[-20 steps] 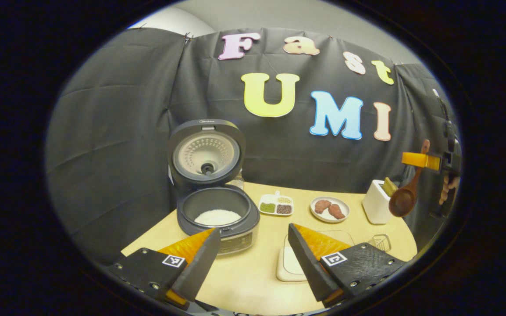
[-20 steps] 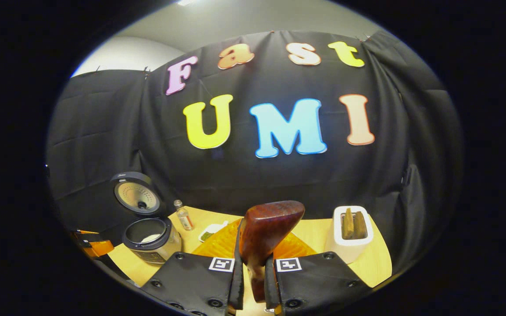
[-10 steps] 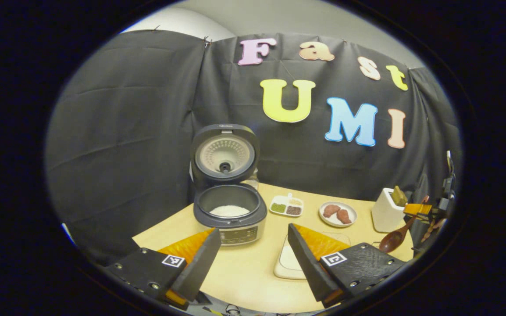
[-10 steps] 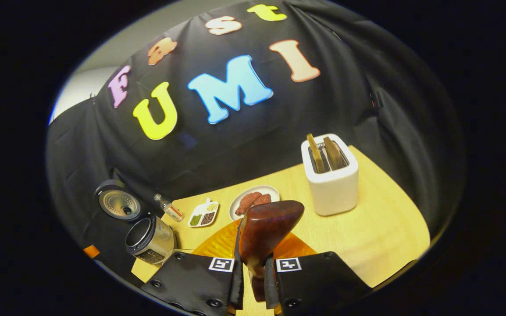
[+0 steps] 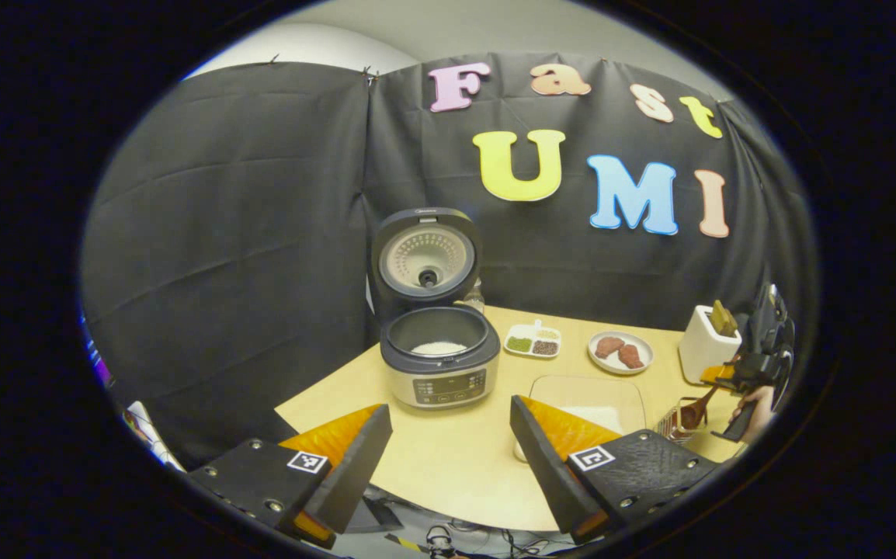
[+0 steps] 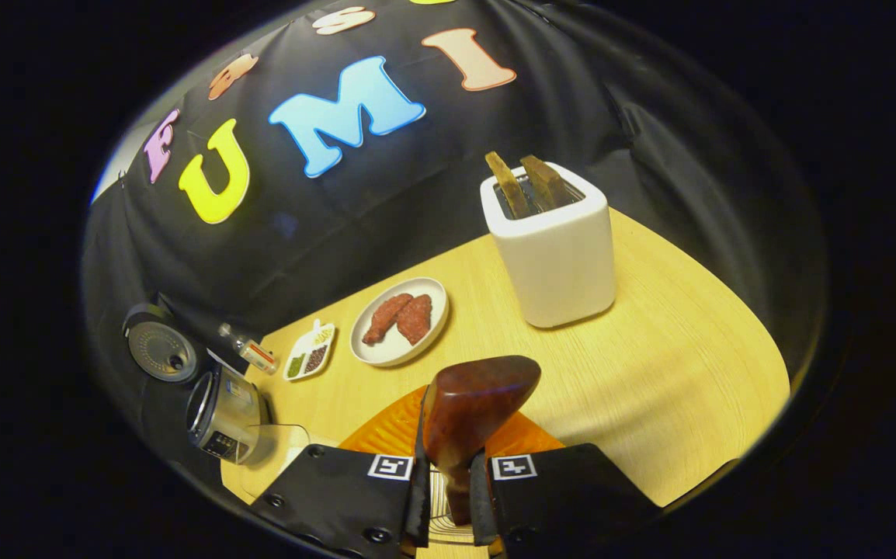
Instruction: Close the left gripper, press the button to open the rice cooker; take a wooden spoon from the chopstick holder with the right hand, scoop a spoonful of rice and pour it into the rice cooker, then put the wooden spoon back into the chopstick holder.
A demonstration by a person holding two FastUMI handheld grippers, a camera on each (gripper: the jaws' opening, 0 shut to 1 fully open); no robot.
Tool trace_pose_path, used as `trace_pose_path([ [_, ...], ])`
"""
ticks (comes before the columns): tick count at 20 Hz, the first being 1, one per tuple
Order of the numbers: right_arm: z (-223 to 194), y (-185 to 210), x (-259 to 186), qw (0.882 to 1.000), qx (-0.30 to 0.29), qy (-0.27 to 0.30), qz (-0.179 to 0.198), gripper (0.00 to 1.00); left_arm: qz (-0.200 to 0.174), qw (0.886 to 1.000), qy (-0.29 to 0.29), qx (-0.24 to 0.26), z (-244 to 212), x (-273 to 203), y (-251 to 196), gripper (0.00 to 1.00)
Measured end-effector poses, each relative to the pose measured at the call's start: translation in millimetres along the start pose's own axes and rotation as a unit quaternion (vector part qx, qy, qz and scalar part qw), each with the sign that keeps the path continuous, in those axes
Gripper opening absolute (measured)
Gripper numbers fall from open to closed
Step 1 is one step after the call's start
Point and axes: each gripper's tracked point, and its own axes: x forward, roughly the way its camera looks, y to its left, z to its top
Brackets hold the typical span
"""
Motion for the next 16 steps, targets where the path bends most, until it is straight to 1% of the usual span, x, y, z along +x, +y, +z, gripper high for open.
trace_pose_path([
  [2, -1, 3, 2, 1.0, 0.014, 0.002, -0.002, 0.24, -0.003, 1.0, -0.004, -0.005, 6, 4, -2, 0.96],
  [3, -1, 0, -2, 1.0, 0.016, 0.002, -0.005, 0.17, -0.005, 1.0, -0.006, -0.005, 10, 8, -3, 0.96],
  [4, 0, 2, -4, 1.0, 0.017, 0.0, 0.0, 0.27, -0.008, 1.0, -0.01, -0.005, 15, 12, -5, 0.96],
  [6, -1, -1, -10, 1.0, 0.011, -0.002, -0.007, 0.75, -0.015, 1.0, -0.017, -0.003, 27, 24, -5, 0.96],
  [7, 1, -8, -15, 1.0, 0.006, -0.004, -0.018, 0.99, -0.019, 1.0, -0.021, -0.005, 36, 30, -5, 0.96],
  [10, 4, -25, -43, 0.998, -0.007, -0.013, -0.057, 0.98, -0.031, 0.999, -0.036, -0.009, 66, 51, 2, 0.96],
  [11, 6, -27, -52, 0.998, -0.011, -0.02, -0.066, 0.98, -0.034, 0.998, -0.043, -0.008, 78, 60, 6, 0.96],
  [12, 9, -29, -63, 0.997, -0.016, -0.028, -0.076, 0.98, -0.037, 0.998, -0.051, -0.006, 92, 68, 12, 0.98],
  [16, 20, -27, -106, 0.989, -0.058, -0.069, -0.118, 0.98, -0.044, 0.996, -0.08, -0.002, 146, 103, 40, 0.96],
])
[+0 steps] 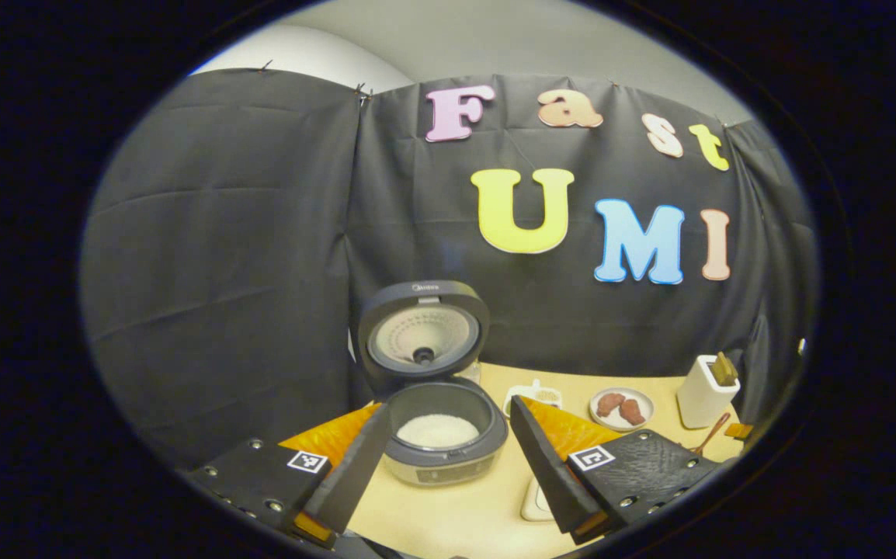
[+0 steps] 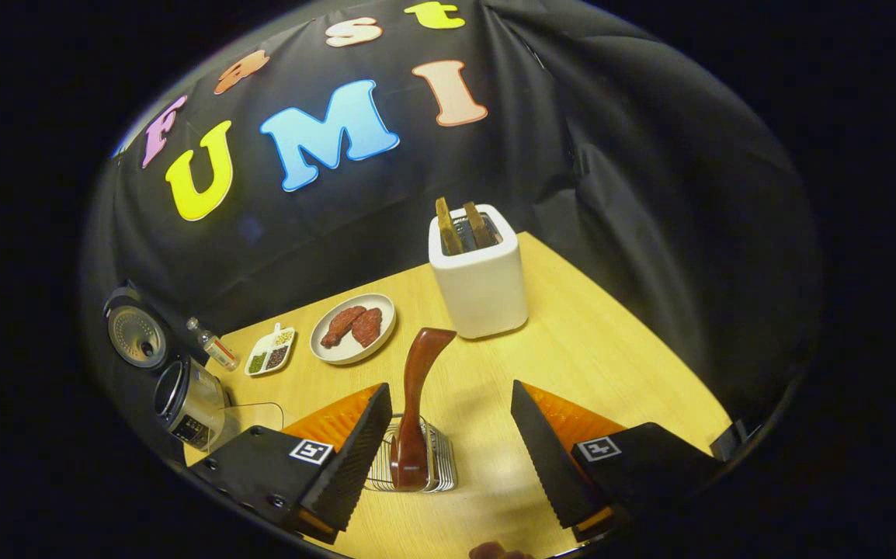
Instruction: Close the left gripper, press the button to open the rice cooker; take a wooden spoon from the chopstick holder with the right hand, scoop a spoonful of rice and pour it into the rice cooker, then put the wooden spoon back into the chopstick holder.
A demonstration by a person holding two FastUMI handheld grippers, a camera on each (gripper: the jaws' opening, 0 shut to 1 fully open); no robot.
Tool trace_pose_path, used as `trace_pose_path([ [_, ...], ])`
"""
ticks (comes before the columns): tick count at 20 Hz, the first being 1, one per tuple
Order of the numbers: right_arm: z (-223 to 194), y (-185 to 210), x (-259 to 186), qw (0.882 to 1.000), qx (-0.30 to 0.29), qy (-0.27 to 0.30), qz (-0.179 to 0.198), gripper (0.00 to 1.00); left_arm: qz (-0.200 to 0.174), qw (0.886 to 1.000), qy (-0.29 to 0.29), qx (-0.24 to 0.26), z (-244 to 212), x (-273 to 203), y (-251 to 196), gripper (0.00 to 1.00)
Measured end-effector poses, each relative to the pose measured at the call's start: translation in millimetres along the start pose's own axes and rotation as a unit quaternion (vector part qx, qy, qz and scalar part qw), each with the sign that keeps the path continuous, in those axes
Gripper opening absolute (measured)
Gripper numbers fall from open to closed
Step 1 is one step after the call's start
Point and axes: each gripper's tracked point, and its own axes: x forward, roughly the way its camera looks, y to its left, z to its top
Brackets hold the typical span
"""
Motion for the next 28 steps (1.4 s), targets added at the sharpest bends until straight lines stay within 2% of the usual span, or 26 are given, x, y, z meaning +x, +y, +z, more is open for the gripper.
trace_pose_path([
  [5, 33, 27, -52, 0.995, -0.049, -0.085, -0.032, 0.98, -0.025, 0.999, -0.04, -0.024, 67, 65, 40, 0.98],
  [9, 56, 60, -92, 0.983, -0.097, -0.147, -0.052, 0.98, -0.039, 0.998, -0.044, -0.012, 105, 135, 63, 0.97],
  [13, 62, 84, -133, 0.977, -0.081, -0.185, -0.071, 0.98, -0.058, 0.998, -0.028, 0.007, 124, 198, 72, 0.97],
  [16, 61, 89, -160, 0.972, -0.077, -0.206, -0.084, 0.98, -0.075, 0.997, 0.003, 0.009, 122, 243, 61, 0.97],
  [18, 55, 81, -169, 0.968, -0.088, -0.208, -0.107, 0.98, -0.085, 0.996, 0.022, 0.018, 112, 265, 52, 0.96],
  [21, 47, 75, -186, 0.968, -0.074, -0.206, -0.121, 0.98, -0.092, 0.994, 0.05, 0.024, 98, 289, 42, 0.96],
  [25, 38, 60, -192, 0.968, -0.065, -0.197, -0.142, 0.98, -0.086, 0.993, 0.078, -0.009, 79, 304, 43, 0.98],
  [28, 36, 57, -185, 0.972, -0.063, -0.182, -0.138, 0.98, -0.087, 0.989, 0.113, -0.042, 61, 296, 34, 1.0],
])
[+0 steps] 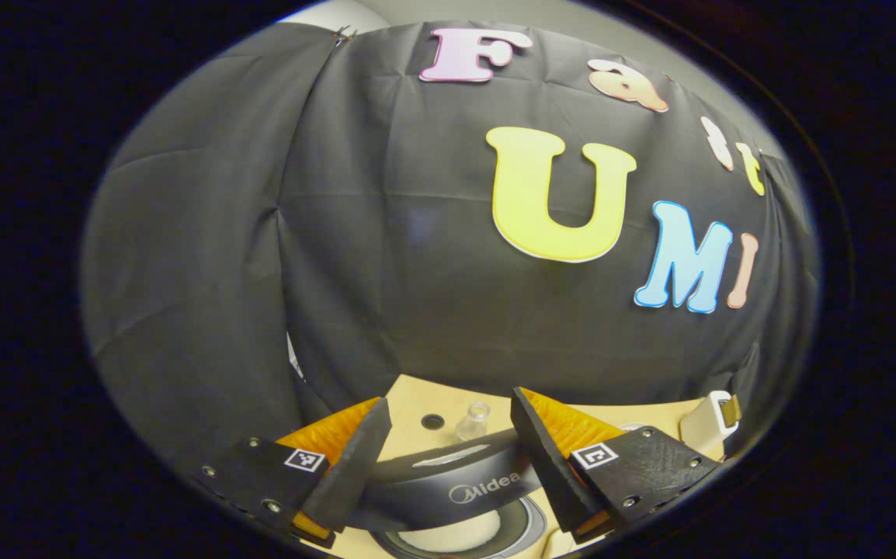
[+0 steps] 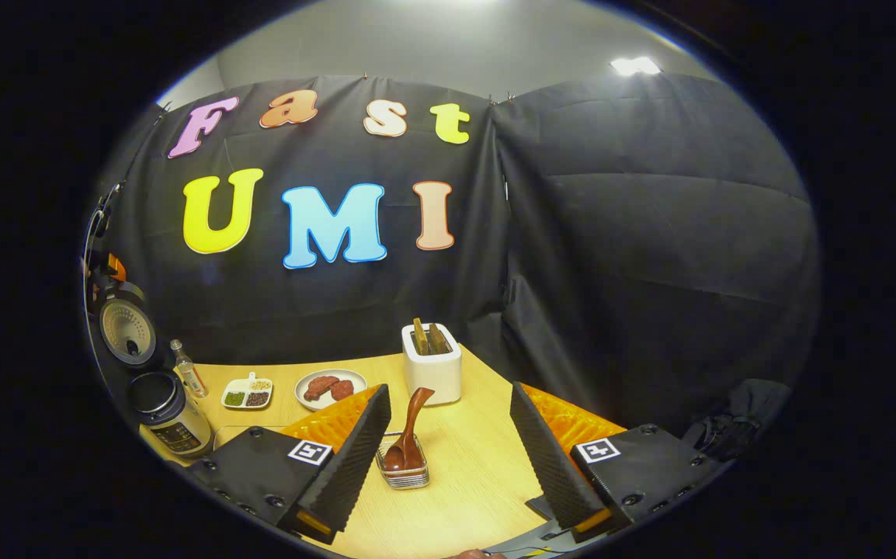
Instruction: Close the left gripper, press the button to open the rice cooker; take a wooden spoon from the chopstick holder with the right hand, scoop a spoonful of rice and pour it into the rice cooker, then put the wooden spoon back into the chopstick holder.
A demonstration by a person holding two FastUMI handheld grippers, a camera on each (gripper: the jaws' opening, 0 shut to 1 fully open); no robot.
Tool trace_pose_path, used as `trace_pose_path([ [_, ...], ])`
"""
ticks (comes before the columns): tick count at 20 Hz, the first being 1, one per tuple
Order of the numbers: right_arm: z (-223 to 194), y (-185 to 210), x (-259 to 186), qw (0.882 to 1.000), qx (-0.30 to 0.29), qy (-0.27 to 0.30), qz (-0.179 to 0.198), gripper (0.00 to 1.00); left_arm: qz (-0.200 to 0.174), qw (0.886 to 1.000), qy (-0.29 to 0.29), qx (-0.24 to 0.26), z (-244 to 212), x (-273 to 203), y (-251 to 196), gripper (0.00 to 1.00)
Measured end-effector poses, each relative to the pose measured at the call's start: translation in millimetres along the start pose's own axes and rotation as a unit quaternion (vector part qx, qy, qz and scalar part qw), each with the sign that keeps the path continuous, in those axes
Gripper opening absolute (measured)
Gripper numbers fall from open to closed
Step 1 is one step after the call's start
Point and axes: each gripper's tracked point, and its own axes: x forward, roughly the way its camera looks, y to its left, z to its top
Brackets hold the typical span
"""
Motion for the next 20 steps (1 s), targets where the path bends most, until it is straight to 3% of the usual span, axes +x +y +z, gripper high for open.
trace_pose_path([
  [3, 5, 10, 15, 1.0, 0.005, 0.0, 0.027, 0.98, -0.002, 0.998, 0.042, -0.04, -31, -17, -10, 0.99],
  [9, -4, 20, 52, 0.995, 0.003, 0.013, 0.1, 0.98, 0.038, 0.995, 0.088, -0.021, -87, -48, -26, 0.99],
  [20, -13, -10, 100, 0.992, 0.023, 0.031, 0.12, 0.98, 0.069, 0.982, 0.175, 0.002, -193, -67, -48, 1.0],
])
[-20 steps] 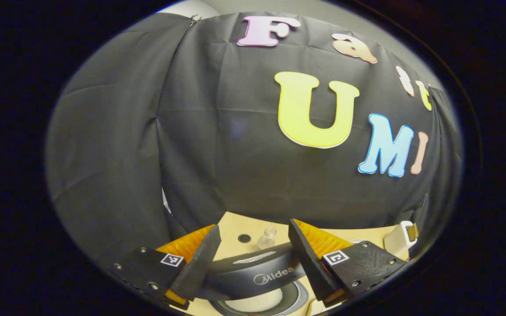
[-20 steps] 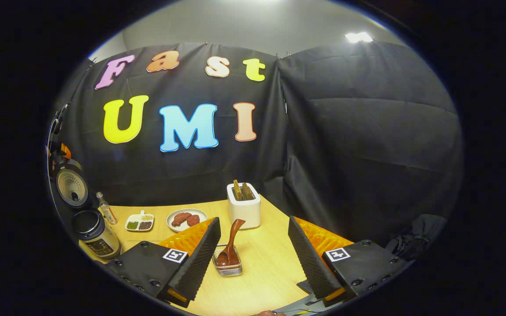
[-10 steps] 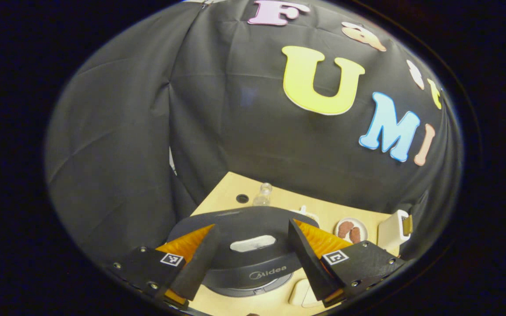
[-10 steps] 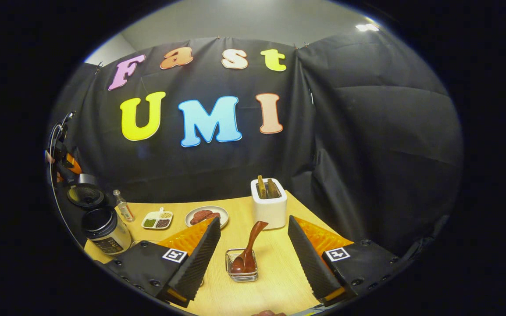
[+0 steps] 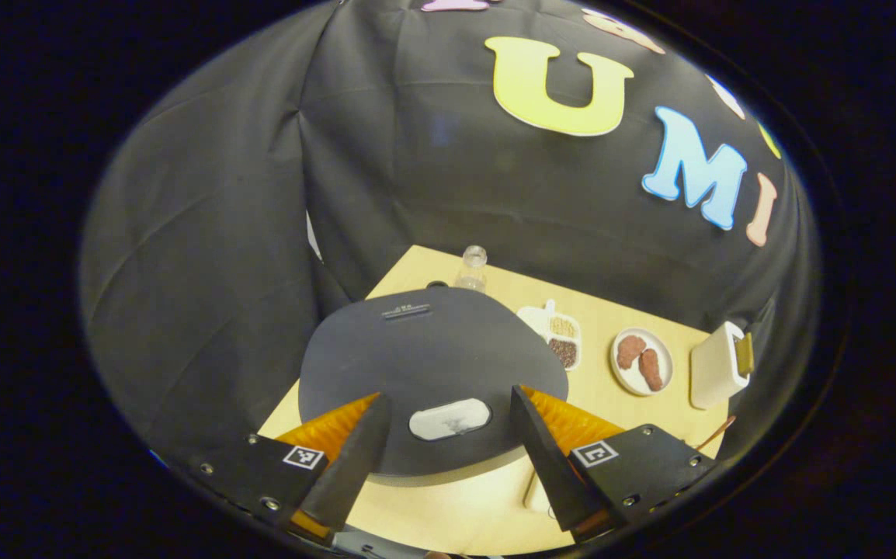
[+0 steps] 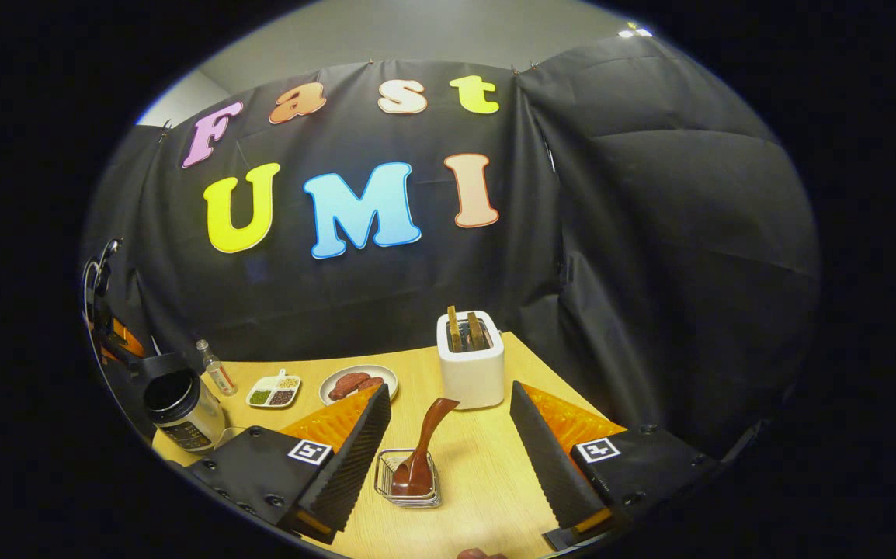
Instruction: Close the left gripper, press the button to open the rice cooker; take a wooden spoon from the chopstick holder with the right hand, scoop a spoonful of rice and pour it into the rice cooker, then put the wooden spoon back into the chopstick holder.
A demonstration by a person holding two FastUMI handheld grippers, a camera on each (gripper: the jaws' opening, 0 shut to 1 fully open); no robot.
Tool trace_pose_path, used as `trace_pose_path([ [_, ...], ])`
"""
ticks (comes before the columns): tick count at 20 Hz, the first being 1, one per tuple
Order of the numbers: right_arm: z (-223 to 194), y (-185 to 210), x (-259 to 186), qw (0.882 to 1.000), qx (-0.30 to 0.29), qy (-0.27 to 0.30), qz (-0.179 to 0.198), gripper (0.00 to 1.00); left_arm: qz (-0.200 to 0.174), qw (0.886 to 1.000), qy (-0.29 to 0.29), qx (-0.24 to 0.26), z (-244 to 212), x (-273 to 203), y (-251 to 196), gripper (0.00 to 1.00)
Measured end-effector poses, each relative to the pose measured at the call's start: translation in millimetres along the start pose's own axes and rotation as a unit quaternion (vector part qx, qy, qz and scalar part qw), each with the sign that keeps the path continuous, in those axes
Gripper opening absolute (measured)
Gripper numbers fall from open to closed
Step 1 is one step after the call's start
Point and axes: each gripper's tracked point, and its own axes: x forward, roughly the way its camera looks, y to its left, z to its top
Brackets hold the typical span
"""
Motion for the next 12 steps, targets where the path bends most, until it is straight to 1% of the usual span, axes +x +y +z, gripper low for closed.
trace_pose_path([
  [5, -6, 5, 4, 1.0, -0.017, 0.007, 0.016, 0.98, 0.002, 0.999, 0.04, 0.011, -42, 19, -1, 1.0],
  [7, -7, 7, 5, 0.999, -0.023, 0.009, 0.021, 0.98, 0.003, 0.999, 0.054, 0.002, -53, 28, -1, 1.0],
  [8, -8, 8, 4, 0.999, -0.024, 0.011, 0.022, 0.98, 0.011, 0.998, 0.056, 0.0, -55, 29, 2, 0.99],
  [9, -10, 8, 5, 0.999, -0.023, 0.014, 0.022, 0.98, 0.01, 0.999, 0.046, 0.002, -50, 25, 1, 1.0],
  [10, -13, 8, 5, 0.999, -0.022, 0.017, 0.023, 0.98, 0.013, 0.998, 0.056, 0.005, -58, 31, 1, 1.0],
  [12, -20, 9, 5, 0.999, -0.02, 0.027, 0.024, 0.98, 0.015, 0.998, 0.054, 0.038, -57, 30, 1, 0.99],
])
